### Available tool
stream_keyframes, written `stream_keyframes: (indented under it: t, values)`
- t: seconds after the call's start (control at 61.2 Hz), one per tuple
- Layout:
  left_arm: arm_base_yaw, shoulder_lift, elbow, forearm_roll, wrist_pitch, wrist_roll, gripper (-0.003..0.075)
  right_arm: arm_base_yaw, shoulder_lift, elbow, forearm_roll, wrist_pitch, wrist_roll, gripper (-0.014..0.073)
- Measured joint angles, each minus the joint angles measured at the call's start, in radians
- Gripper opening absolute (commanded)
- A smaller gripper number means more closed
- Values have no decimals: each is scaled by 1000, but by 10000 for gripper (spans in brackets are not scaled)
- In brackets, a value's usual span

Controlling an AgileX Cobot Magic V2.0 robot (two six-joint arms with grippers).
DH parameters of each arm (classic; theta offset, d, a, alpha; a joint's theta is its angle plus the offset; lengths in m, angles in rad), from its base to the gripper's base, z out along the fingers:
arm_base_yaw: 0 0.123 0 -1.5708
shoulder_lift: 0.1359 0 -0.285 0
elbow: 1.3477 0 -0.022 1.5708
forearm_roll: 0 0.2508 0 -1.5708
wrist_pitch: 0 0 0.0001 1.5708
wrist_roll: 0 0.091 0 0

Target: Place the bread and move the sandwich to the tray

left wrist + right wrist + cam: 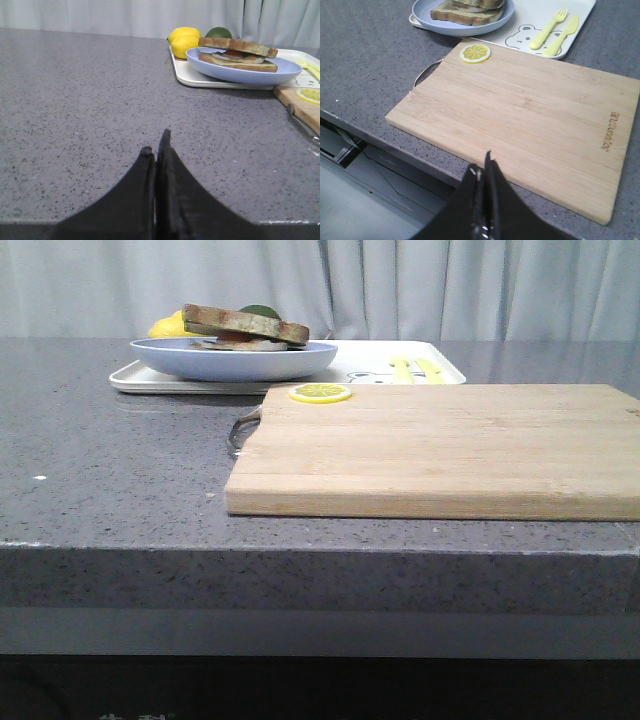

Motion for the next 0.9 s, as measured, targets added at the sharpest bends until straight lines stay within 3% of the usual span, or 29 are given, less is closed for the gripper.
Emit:
stream_keyframes:
  t: [0.18,0.294,0.898]
  values:
    - [0,-43,135,13,-172,-9,-20,0,0,0,0,0,0,-69]
    - [0,-43,141,6,-218,-9,-20,0,0,0,2,0,0,-69]
    - [29,-43,141,5,-262,-11,-20,0,0,0,2,0,0,-69]
